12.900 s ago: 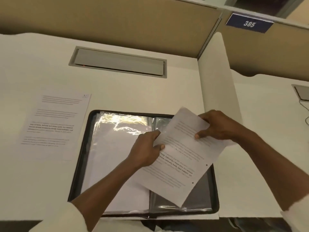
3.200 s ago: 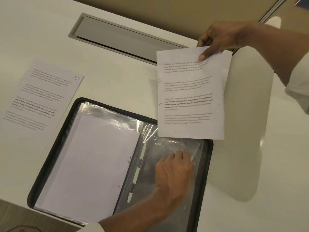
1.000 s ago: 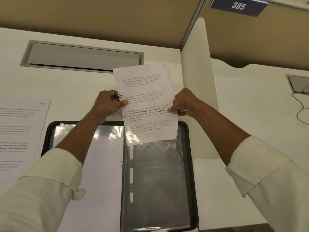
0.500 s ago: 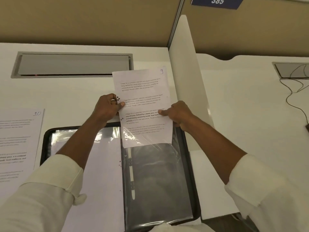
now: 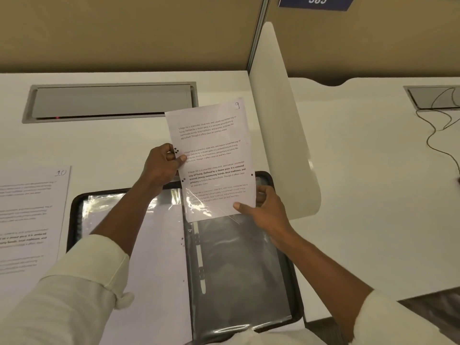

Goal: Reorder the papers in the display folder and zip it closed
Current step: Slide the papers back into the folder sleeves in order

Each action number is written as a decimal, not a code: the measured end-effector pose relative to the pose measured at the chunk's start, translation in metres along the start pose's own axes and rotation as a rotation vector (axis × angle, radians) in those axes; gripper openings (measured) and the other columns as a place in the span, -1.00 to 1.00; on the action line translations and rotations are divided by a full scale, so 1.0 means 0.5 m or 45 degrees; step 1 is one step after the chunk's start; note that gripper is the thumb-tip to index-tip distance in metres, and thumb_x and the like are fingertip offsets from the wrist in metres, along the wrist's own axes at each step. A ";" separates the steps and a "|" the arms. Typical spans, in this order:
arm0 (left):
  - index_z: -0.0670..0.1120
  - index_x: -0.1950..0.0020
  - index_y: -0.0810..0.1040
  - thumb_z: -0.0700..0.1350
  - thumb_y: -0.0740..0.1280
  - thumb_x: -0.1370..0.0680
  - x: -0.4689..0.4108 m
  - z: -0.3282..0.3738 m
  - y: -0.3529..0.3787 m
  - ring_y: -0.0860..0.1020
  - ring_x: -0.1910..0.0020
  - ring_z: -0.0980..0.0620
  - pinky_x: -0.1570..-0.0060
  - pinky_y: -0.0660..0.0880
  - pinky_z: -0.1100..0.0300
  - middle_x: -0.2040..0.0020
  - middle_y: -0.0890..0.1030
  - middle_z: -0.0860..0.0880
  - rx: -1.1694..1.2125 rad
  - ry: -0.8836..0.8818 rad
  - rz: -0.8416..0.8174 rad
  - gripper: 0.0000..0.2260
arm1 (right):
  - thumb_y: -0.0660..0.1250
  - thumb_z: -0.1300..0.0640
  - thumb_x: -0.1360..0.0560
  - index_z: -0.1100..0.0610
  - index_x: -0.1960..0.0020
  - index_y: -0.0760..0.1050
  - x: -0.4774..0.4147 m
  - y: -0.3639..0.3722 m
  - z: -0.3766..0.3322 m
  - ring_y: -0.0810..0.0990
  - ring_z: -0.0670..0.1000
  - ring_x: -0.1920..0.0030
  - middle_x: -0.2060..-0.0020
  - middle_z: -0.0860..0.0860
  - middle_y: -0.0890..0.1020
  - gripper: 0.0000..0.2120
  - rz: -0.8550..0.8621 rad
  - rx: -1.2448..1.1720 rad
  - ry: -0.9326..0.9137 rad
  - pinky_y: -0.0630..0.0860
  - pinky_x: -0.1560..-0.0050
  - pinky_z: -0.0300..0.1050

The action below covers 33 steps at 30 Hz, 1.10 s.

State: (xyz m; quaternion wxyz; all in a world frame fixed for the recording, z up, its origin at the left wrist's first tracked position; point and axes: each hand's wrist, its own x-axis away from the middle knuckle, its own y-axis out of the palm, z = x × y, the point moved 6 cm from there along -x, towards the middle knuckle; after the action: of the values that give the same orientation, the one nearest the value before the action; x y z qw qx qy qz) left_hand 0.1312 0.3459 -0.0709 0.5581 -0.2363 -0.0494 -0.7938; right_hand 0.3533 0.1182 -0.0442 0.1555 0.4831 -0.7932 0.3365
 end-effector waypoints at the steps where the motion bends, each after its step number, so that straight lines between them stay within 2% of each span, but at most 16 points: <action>1: -0.16 -0.24 0.62 -0.22 0.47 -0.63 0.000 0.000 -0.001 0.77 0.00 -0.06 0.05 0.72 -0.09 -0.02 0.78 0.00 0.005 0.000 0.000 -0.81 | 0.72 -0.03 -0.30 -0.01 -0.32 0.41 0.000 -0.001 0.008 0.67 -0.12 -0.09 -0.11 -0.11 0.67 -0.27 -0.002 -0.023 0.012 0.63 -0.19 -0.09; 5: -0.16 -0.26 0.62 -0.24 0.46 -0.63 0.003 0.003 0.003 0.77 0.03 0.00 0.10 0.73 -0.04 0.01 0.79 0.05 0.002 0.007 -0.017 -0.79 | 0.73 0.02 -0.29 0.03 -0.29 0.49 -0.004 -0.008 0.037 0.71 -0.07 -0.09 -0.11 -0.07 0.72 -0.33 -0.014 -0.156 0.051 0.68 -0.19 0.03; 9: -0.16 -0.27 0.62 -0.25 0.45 -0.64 0.007 0.005 0.005 0.77 0.02 0.00 0.17 0.72 0.06 0.03 0.78 0.07 -0.005 0.020 -0.023 -0.79 | 0.73 -0.04 -0.28 0.06 -0.24 0.55 -0.002 -0.018 0.046 0.74 -0.07 -0.06 -0.09 -0.07 0.74 -0.37 0.067 -0.219 -0.002 0.70 -0.13 0.03; 12: -0.14 -0.28 0.62 -0.24 0.46 -0.63 0.004 0.001 0.000 0.77 -0.01 -0.02 0.04 0.73 -0.07 -0.03 0.78 0.04 -0.032 0.022 -0.013 -0.78 | 0.71 -0.01 -0.32 0.09 -0.21 0.57 0.001 -0.017 0.047 0.76 -0.04 0.00 -0.05 -0.07 0.76 -0.44 0.094 -0.297 -0.004 0.72 -0.06 0.00; 14: -0.13 -0.28 0.62 -0.22 0.47 -0.63 0.002 -0.003 -0.005 0.76 -0.04 -0.06 -0.02 0.71 -0.15 -0.07 0.78 -0.01 -0.046 0.016 -0.006 -0.77 | 0.68 -0.06 -0.36 0.08 -0.20 0.58 0.006 -0.014 0.048 0.77 -0.03 0.02 -0.01 -0.08 0.77 -0.49 0.091 -0.335 0.020 0.71 -0.07 -0.03; 16: -0.14 -0.29 0.62 -0.22 0.47 -0.63 0.000 -0.005 -0.007 0.76 -0.04 -0.07 -0.04 0.71 -0.18 -0.08 0.78 -0.03 -0.042 0.014 -0.006 -0.77 | 0.63 -0.04 -0.44 0.11 -0.19 0.61 0.012 -0.015 0.048 0.78 0.02 0.06 0.03 -0.05 0.78 -0.58 0.074 -0.385 0.052 0.70 -0.07 -0.02; 19: -0.14 -0.29 0.62 -0.22 0.47 -0.63 -0.002 -0.007 -0.008 0.77 -0.02 -0.07 -0.03 0.71 -0.20 -0.07 0.78 -0.03 -0.037 0.003 -0.010 -0.76 | 0.56 0.07 -0.53 0.17 -0.12 0.63 0.014 -0.024 0.049 0.78 0.06 0.11 0.10 0.04 0.78 -0.75 0.094 -0.443 0.063 0.70 -0.04 -0.06; 22: -0.13 -0.29 0.61 -0.23 0.47 -0.63 -0.005 -0.011 -0.005 0.76 -0.04 -0.09 -0.04 0.71 -0.22 -0.08 0.78 -0.03 -0.030 -0.002 -0.018 -0.76 | 0.57 0.12 -0.51 0.19 -0.05 0.63 0.012 -0.026 0.052 0.77 0.04 0.17 0.12 0.03 0.78 -0.79 0.152 -0.439 0.049 0.69 0.05 -0.13; 25: -0.13 -0.28 0.61 -0.22 0.47 -0.63 -0.004 -0.012 -0.004 0.76 -0.06 -0.10 -0.06 0.70 -0.23 -0.09 0.78 -0.03 -0.025 -0.001 -0.027 -0.77 | 0.55 0.11 -0.53 0.18 -0.02 0.61 0.007 -0.026 0.053 0.71 -0.06 0.29 0.16 0.03 0.77 -0.81 0.236 -0.421 0.034 0.62 0.22 -0.28; 27: -0.12 -0.27 0.61 -0.21 0.47 -0.63 -0.004 -0.013 -0.002 0.76 -0.06 -0.10 -0.08 0.69 -0.23 -0.09 0.78 -0.02 -0.034 -0.001 -0.037 -0.78 | 0.54 0.04 -0.54 0.13 -0.03 0.61 -0.002 -0.029 0.051 0.74 -0.06 0.19 0.15 -0.02 0.77 -0.80 0.277 -0.391 0.008 0.64 0.18 -0.23; 29: -0.11 -0.26 0.62 -0.20 0.48 -0.62 -0.002 -0.016 0.001 0.76 -0.06 -0.12 -0.09 0.69 -0.23 -0.09 0.78 -0.03 -0.048 -0.010 -0.046 -0.78 | 0.53 -0.06 -0.54 0.06 -0.08 0.59 -0.017 -0.032 0.045 0.74 -0.03 0.06 0.10 -0.04 0.75 -0.75 0.285 -0.317 -0.014 0.68 0.03 -0.10; 33: -0.15 -0.24 0.63 -0.21 0.50 -0.61 0.005 -0.020 0.011 0.76 -0.03 -0.13 -0.11 0.69 -0.22 -0.06 0.78 -0.06 -0.049 -0.025 -0.079 -0.78 | 0.51 -0.14 -0.54 0.00 -0.15 0.55 -0.052 -0.040 0.007 0.71 -0.02 0.04 0.07 -0.02 0.71 -0.69 0.294 -0.194 -0.086 0.68 -0.02 -0.01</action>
State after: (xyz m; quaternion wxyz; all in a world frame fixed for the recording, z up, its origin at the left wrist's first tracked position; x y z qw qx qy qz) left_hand 0.1323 0.3381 -0.0797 0.5280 -0.2532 -0.0469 -0.8092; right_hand 0.3834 0.1267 -0.0539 0.1251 0.3866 -0.8715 0.2744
